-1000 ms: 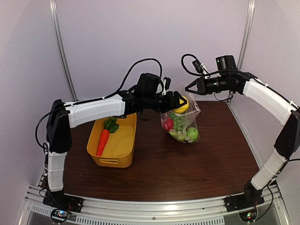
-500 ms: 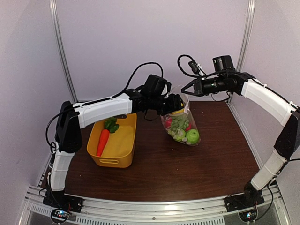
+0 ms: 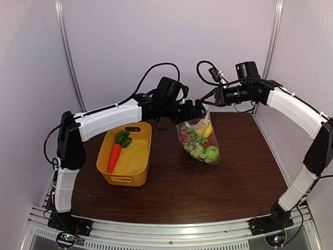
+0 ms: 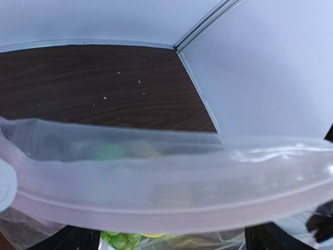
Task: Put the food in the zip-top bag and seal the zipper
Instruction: Place the fake fruit in the zipper food storage bag.
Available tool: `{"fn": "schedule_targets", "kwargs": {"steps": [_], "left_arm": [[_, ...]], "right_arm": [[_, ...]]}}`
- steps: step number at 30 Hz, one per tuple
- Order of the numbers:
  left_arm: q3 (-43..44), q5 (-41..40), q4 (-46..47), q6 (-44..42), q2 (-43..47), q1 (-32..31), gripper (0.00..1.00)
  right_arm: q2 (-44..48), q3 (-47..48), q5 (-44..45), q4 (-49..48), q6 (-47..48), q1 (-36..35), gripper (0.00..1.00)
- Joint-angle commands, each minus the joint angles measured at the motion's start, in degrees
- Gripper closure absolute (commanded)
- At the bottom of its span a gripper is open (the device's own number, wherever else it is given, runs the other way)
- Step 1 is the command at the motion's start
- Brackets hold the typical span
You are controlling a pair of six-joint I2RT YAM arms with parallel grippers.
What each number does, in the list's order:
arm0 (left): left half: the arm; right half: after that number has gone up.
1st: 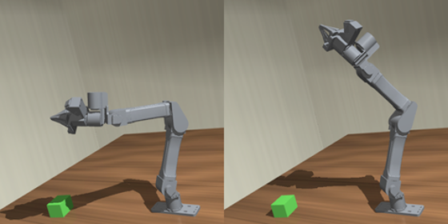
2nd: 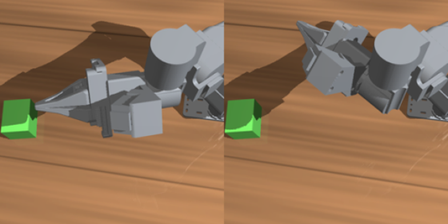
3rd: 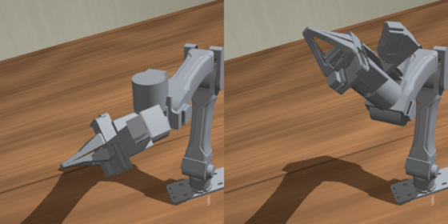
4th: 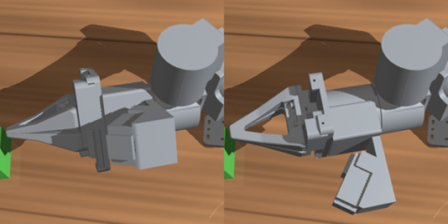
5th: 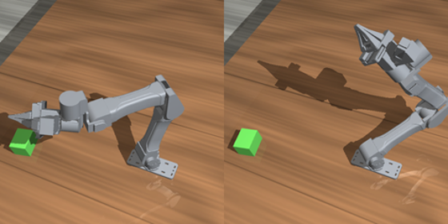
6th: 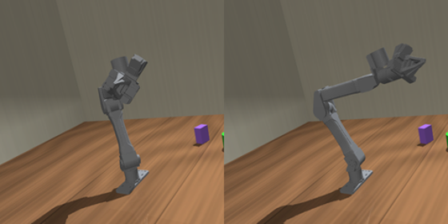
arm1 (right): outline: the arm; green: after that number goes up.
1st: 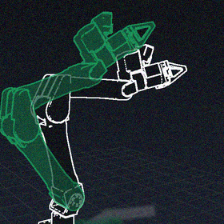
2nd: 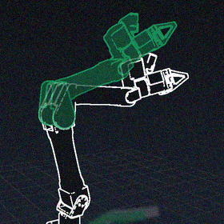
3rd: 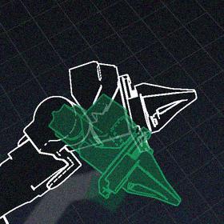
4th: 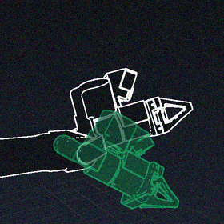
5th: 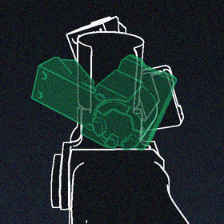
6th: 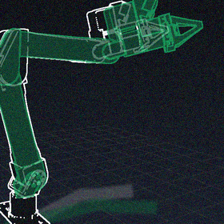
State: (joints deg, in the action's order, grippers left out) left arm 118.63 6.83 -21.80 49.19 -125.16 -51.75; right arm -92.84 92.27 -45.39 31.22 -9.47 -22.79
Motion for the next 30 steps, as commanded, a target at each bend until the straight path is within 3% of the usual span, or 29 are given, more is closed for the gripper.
{"fn": "schedule_targets", "kwargs": {"steps": [1, 4, 9, 13, 17, 23, 26, 30], "left_arm": [[0.35, 0.33, 0.88, -3.51, 7.43, -0.02, 0.02], [-1.30, -0.63, 1.70, -6.94, 11.22, -0.02, 0.02], [-2.59, -14.47, -6.69, -18.31, 16.80, -0.02, 0.02], [-13.50, -20.07, -7.83, -24.02, 22.59, 1.21, 0.03], [-22.57, -21.00, -11.13, -22.35, 26.49, 4.46, 0.06], [-27.35, -22.56, -24.12, -18.31, 25.56, 8.74, 0.33], [-27.65, -24.80, -28.79, -16.67, 23.77, 9.24, 0.33], [-28.94, -28.45, -30.40, -16.74, 22.28, 10.10, 0.35]], "right_arm": [[0.13, 3.15, -0.25, -1.50, 1.00, 0.14, 1.00], [0.01, 3.29, -0.14, -0.97, 1.62, 0.73, 1.00], [-0.02, 4.97, 1.61, 0.43, 3.51, 4.40, 1.00], [-1.10, 8.00, 5.47, 0.45, 2.33, 9.49, 1.00], [-0.30, 5.95, 9.43, 1.14, 5.72, 6.59, 1.00], [-0.71, 1.16, 5.80, 0.98, 6.86, 0.19, 1.00], [-1.12, 2.91, 9.19, 1.60, 7.74, 0.76, 1.00], [-2.36, 3.83, 7.16, 3.12, 7.30, 0.81, 1.00]]}}
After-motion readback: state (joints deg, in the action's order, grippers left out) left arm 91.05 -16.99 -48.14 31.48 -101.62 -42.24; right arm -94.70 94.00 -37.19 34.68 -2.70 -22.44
